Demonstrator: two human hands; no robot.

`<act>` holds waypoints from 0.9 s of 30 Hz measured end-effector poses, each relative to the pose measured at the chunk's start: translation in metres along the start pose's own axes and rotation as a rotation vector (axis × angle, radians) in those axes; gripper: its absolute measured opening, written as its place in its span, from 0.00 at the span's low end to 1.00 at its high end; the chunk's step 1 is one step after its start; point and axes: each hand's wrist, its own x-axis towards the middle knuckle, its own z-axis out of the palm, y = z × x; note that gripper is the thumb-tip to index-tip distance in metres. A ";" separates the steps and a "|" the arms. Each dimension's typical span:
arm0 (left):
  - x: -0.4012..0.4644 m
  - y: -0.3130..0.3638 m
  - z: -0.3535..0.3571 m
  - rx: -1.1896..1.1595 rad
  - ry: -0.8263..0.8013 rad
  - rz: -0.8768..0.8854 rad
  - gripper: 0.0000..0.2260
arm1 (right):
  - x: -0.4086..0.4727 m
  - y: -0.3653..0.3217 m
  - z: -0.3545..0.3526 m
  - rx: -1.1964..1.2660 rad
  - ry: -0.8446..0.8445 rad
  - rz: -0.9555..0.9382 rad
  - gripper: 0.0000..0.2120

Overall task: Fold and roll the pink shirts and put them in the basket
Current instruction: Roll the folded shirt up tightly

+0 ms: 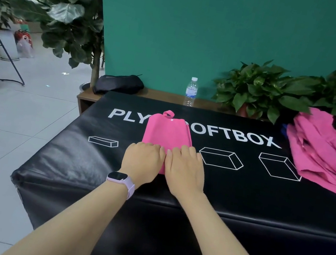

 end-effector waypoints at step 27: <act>0.059 -0.020 0.024 -0.038 -0.140 0.046 0.09 | 0.023 0.002 0.016 0.015 0.036 0.007 0.23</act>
